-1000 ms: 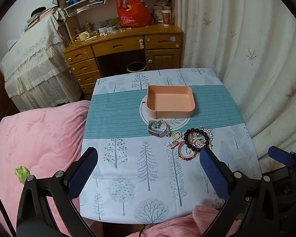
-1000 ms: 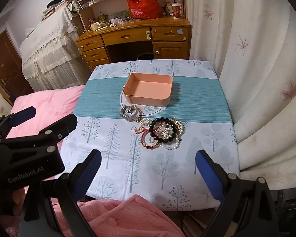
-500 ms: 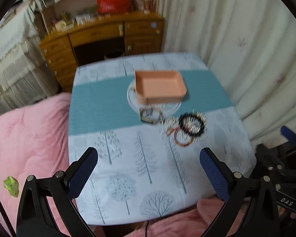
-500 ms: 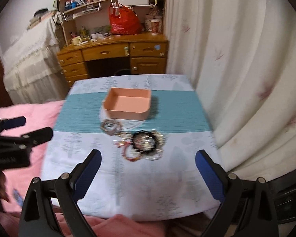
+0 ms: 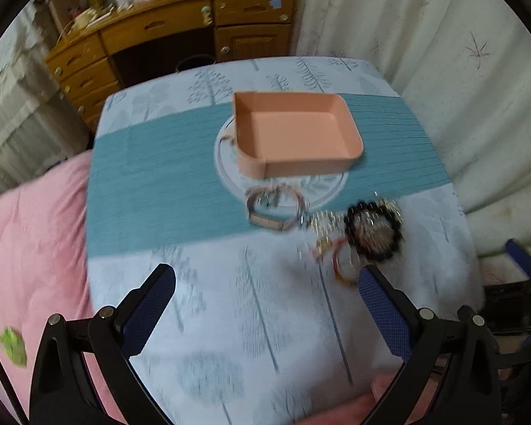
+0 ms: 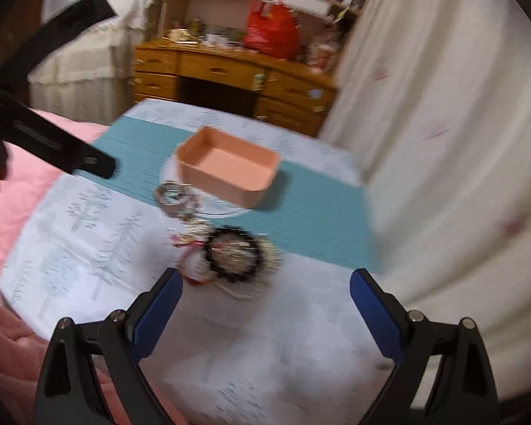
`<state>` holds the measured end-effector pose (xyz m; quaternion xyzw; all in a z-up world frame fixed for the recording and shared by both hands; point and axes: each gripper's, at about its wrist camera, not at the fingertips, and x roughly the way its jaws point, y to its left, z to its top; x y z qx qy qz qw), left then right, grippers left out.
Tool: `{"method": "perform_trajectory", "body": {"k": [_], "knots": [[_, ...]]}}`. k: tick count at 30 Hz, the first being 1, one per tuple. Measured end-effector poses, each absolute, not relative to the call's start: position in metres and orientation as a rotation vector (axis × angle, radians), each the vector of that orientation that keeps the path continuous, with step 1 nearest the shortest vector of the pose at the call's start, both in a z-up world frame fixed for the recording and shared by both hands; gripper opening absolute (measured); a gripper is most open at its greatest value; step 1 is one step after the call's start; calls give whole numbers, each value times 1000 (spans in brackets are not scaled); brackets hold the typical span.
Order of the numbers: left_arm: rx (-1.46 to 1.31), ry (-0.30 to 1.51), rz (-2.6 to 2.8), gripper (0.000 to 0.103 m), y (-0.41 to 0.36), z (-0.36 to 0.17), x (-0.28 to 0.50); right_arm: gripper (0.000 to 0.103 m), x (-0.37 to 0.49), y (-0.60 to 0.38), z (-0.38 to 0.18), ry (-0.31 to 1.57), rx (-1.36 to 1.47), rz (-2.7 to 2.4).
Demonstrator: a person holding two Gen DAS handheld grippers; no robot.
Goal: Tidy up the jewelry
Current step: 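Reach the left tool to the white-strap watch and grasp it, then carry the watch over the pink tray and open the left tool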
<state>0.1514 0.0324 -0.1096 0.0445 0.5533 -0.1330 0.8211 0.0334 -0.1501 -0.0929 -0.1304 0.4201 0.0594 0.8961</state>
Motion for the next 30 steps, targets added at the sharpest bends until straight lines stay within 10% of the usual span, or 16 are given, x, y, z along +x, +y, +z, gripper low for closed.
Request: {"method": "perform_trajectory", "body": {"k": [17, 22, 25, 30], "knots": [[218, 1194, -278, 102, 2, -231, 222, 24, 125, -199, -210, 1193, 113, 140], [174, 1218, -283, 89, 7, -237, 236, 14, 136, -211, -219, 1230, 275, 137], [159, 1241, -283, 61, 10, -239, 240, 13, 138, -208, -216, 1213, 279, 174], [159, 1241, -292, 57, 14, -236, 235, 13, 141, -210, -199, 1164, 314, 205]]}}
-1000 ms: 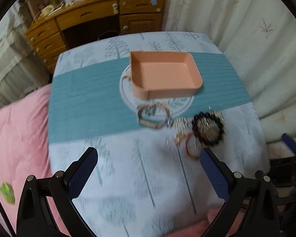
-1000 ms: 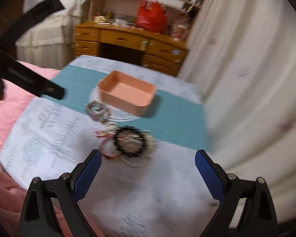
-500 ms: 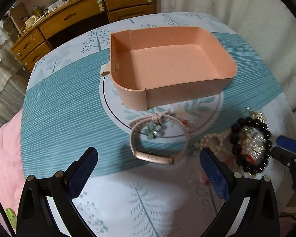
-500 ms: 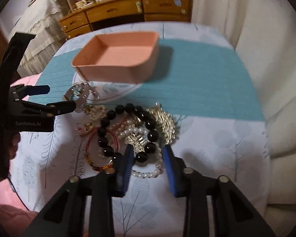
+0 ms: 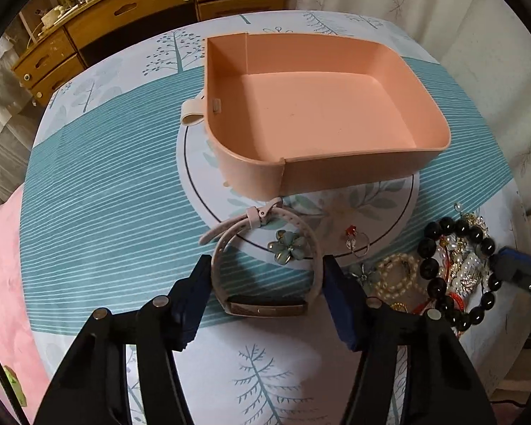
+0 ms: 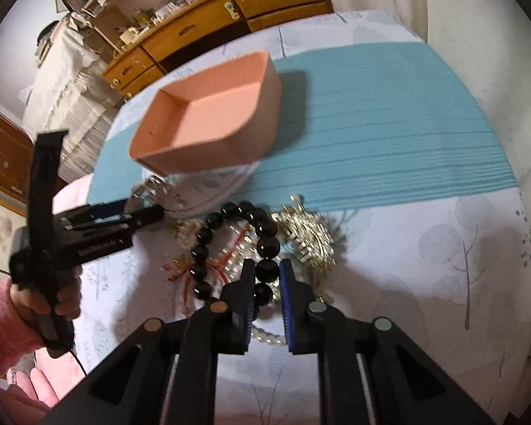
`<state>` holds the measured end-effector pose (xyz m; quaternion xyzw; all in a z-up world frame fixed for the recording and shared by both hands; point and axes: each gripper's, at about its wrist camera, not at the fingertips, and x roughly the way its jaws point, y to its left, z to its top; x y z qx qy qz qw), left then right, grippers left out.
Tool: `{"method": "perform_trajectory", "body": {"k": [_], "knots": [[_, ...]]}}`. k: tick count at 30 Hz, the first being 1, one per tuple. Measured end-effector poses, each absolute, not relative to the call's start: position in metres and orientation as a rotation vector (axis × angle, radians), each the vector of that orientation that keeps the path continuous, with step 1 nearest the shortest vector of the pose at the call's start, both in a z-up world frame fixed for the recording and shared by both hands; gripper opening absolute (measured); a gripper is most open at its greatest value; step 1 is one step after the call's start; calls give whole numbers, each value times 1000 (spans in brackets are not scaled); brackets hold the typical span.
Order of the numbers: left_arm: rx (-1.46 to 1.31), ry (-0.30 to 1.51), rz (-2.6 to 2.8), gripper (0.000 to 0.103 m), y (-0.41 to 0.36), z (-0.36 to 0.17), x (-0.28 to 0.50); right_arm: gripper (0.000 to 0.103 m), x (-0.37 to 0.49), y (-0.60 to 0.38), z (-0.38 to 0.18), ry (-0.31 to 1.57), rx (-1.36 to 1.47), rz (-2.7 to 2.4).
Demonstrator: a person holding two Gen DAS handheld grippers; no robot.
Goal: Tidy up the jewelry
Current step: 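Carry the watch over the pink tray and open the left tool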
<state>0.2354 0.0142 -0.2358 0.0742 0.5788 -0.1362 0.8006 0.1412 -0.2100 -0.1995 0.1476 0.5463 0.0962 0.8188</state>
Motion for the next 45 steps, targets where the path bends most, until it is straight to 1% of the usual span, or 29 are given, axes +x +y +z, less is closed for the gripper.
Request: {"method": "perform_trajectory", "body": {"k": [6, 12, 13, 14, 17, 20, 23, 28, 29, 30, 31, 33, 35, 38, 39, 40, 41, 42, 43, 45], "knots": [[146, 1215, -305, 56, 18, -217, 227, 13, 144, -204, -165, 1069, 367, 297], [142, 1225, -302, 56, 20, -189, 220, 13, 155, -185, -122, 961, 356, 397], [139, 1232, -304, 57, 19, -182, 219, 4, 157, -184, -116, 942, 353, 411], [135, 1236, -307, 57, 17, -178, 218, 0, 160, -182, -108, 917, 358, 434], [127, 1233, -317, 57, 14, -164, 217, 0, 170, -179, -87, 849, 369, 471], [122, 1201, -316, 57, 9, -147, 223, 0, 182, -174, -69, 805, 317, 481], [103, 1167, -330, 58, 4, -131, 234, 0, 191, -176, -67, 810, 302, 457], [70, 1081, -342, 58, -17, -121, 265, 0, 197, -197, -90, 891, 352, 416], [67, 1064, -343, 61, -22, -121, 271, 0, 197, -202, -95, 911, 354, 402], [66, 1054, -351, 67, -28, -121, 275, 0, 198, -206, -100, 926, 350, 391], [73, 1038, -352, 81, -33, -123, 279, 0, 197, -210, -105, 939, 341, 378], [91, 1003, -315, 96, -37, -125, 279, 1, 195, -217, -116, 971, 322, 345], [85, 947, -283, 97, -34, -127, 273, 3, 193, -221, -127, 1006, 307, 306], [53, 979, -256, 97, -23, -138, 265, 3, 186, -224, -139, 1023, 274, 250], [44, 995, -240, 97, -19, -142, 262, 4, 183, -224, -142, 1028, 265, 227], [25, 1017, -215, 97, -11, -147, 256, 9, 178, -224, -146, 1036, 271, 208], [8, 1029, -201, 97, -5, -151, 250, 18, 176, -224, -147, 1041, 282, 205], [-6, 1037, -189, 97, 0, -154, 244, 24, 172, -224, -151, 1053, 312, 208], [-28, 1051, -170, 97, 8, -159, 233, 34, 170, -224, -153, 1062, 331, 214], [-54, 1076, -152, 97, 17, -168, 218, 35, 163, -221, -160, 1089, 387, 232]]}}
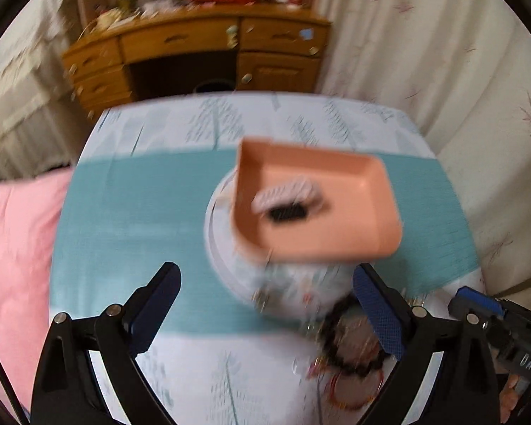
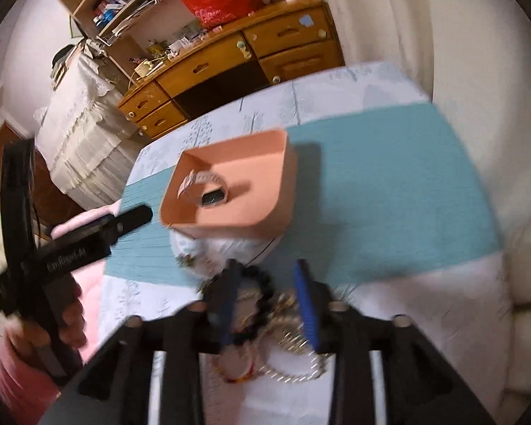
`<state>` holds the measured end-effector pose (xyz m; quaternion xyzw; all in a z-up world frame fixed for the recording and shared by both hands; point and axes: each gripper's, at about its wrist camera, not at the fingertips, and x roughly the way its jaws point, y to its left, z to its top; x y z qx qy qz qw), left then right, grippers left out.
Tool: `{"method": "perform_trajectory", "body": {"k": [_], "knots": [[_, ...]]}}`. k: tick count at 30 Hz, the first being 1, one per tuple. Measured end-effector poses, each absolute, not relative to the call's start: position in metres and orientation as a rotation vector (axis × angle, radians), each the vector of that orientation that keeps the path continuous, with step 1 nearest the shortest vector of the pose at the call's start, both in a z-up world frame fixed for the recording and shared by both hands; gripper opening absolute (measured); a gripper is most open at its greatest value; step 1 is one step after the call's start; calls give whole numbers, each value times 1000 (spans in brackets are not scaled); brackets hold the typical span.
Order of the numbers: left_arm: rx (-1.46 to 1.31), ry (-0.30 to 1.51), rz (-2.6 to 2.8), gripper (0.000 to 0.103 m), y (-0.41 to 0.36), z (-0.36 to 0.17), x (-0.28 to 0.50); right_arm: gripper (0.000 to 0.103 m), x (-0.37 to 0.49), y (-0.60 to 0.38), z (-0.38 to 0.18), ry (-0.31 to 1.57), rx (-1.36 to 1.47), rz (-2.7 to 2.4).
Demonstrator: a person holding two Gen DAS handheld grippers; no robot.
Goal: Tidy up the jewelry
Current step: 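Carry the watch over the pink tray and open the left tool, then grasp the black bead bracelet with the right tool while the left tool grasps the red bangle, then lower the black bead bracelet into the tray with the right tool while the left drops the red bangle in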
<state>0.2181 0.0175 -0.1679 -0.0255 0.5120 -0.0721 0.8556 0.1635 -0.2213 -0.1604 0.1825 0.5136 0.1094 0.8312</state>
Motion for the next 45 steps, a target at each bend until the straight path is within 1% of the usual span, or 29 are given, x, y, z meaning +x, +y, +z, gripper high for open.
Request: {"method": "perform_trajectory", "body": {"k": [6, 10, 15, 16, 21, 22, 30, 32, 33, 34, 35, 36, 37, 38, 45], "knots": [[-155, 1145, -213, 97, 29, -198, 156, 35, 155, -215, -188, 1202, 570, 251], [-147, 1173, -278, 97, 10, -214, 117, 35, 155, -208, -213, 1310, 614, 209], [-83, 1180, -276, 97, -24, -229, 99, 35, 160, -209, -239, 1418, 679, 200], [-63, 1172, -262, 97, -33, -234, 96, 34, 162, -209, -242, 1436, 681, 207], [-8, 1137, -225, 97, -59, -246, 94, 20, 175, -217, -252, 1496, 739, 273], [-8, 1126, -208, 97, -64, -248, 95, 15, 178, -216, -253, 1511, 744, 294], [-46, 1102, -165, 96, -74, -254, 94, 15, 193, -218, -254, 1549, 806, 418], [-36, 1088, -153, 91, -77, -253, 92, 15, 194, -219, -252, 1548, 853, 464], [-36, 1077, -152, 85, -78, -253, 92, 15, 196, -220, -251, 1547, 868, 482], [-39, 1070, -152, 83, -79, -253, 92, 15, 198, -221, -250, 1545, 872, 493], [-35, 1067, -144, 78, -79, -252, 92, 15, 199, -222, -248, 1542, 875, 511], [-31, 1063, -142, 71, -79, -251, 92, 15, 201, -222, -245, 1535, 876, 524], [-28, 1059, -141, 61, -80, -250, 93, 15, 202, -224, -242, 1526, 880, 540], [-29, 1058, -139, 59, -80, -249, 93, 15, 203, -225, -240, 1518, 885, 559], [-67, 1070, -137, 59, -71, -244, 94, 15, 208, -225, -215, 1435, 890, 674]]}}
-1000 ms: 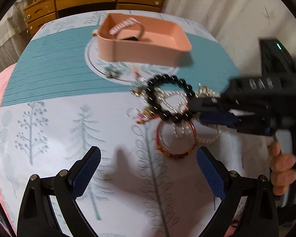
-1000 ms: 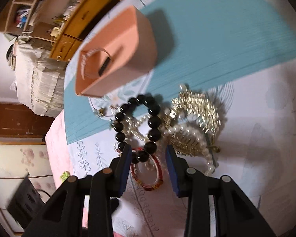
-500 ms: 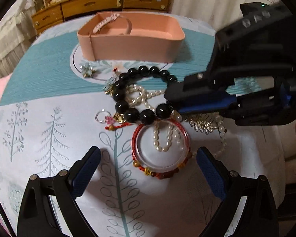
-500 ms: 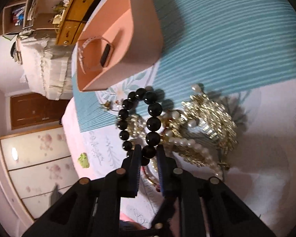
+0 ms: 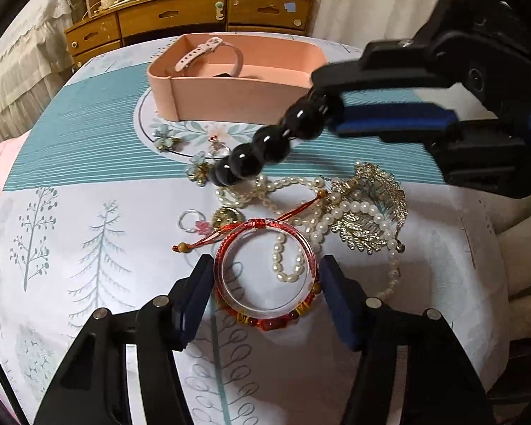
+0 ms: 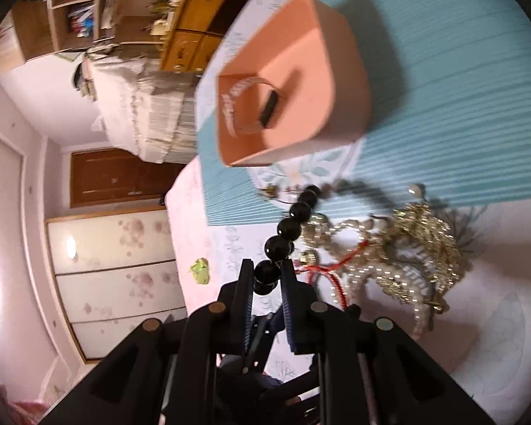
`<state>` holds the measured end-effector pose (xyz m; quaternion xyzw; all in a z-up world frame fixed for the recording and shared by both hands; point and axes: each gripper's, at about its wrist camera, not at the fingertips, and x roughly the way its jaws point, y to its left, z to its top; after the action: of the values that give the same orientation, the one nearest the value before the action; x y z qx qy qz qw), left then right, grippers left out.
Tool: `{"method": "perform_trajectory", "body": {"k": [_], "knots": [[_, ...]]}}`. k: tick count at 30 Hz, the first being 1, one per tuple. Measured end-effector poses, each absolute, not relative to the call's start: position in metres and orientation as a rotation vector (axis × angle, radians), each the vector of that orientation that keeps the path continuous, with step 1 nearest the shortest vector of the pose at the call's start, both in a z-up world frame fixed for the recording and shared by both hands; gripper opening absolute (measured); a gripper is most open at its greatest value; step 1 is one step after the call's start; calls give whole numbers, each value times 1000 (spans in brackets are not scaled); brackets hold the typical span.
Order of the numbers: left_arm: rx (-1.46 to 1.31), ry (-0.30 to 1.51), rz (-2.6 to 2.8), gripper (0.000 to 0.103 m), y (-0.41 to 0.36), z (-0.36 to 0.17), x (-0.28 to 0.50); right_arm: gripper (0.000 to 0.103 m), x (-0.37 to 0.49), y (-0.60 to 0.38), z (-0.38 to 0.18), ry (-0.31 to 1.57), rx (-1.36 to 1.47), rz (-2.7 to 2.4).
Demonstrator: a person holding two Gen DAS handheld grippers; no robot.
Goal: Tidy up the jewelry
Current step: 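Lower the black bead bracelet into the tray with the right tool while the left drops the red bangle in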
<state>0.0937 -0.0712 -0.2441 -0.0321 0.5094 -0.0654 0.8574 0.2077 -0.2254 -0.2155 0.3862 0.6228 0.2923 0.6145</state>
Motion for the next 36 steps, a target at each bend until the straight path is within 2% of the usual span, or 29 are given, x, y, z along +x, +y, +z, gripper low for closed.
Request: {"method": "perform_trajectory", "body": {"k": [12, 21, 33, 35, 36], "knots": [[-69, 1077, -142, 59, -48, -194, 109, 15, 222, -225, -160, 1259, 876, 833], [-74, 1011, -113, 59, -26, -147, 142, 15, 255, -234, -112, 1081, 820, 870], [-121, 865, -126, 59, -18, -127, 216, 15, 287, -236, -114, 1061, 643, 750], [-124, 878, -133, 62, -21, -130, 228, 16, 289, -237, -116, 1059, 618, 718], [-118, 896, -113, 74, -22, -131, 232, 16, 291, -239, -118, 1063, 609, 699]]}}
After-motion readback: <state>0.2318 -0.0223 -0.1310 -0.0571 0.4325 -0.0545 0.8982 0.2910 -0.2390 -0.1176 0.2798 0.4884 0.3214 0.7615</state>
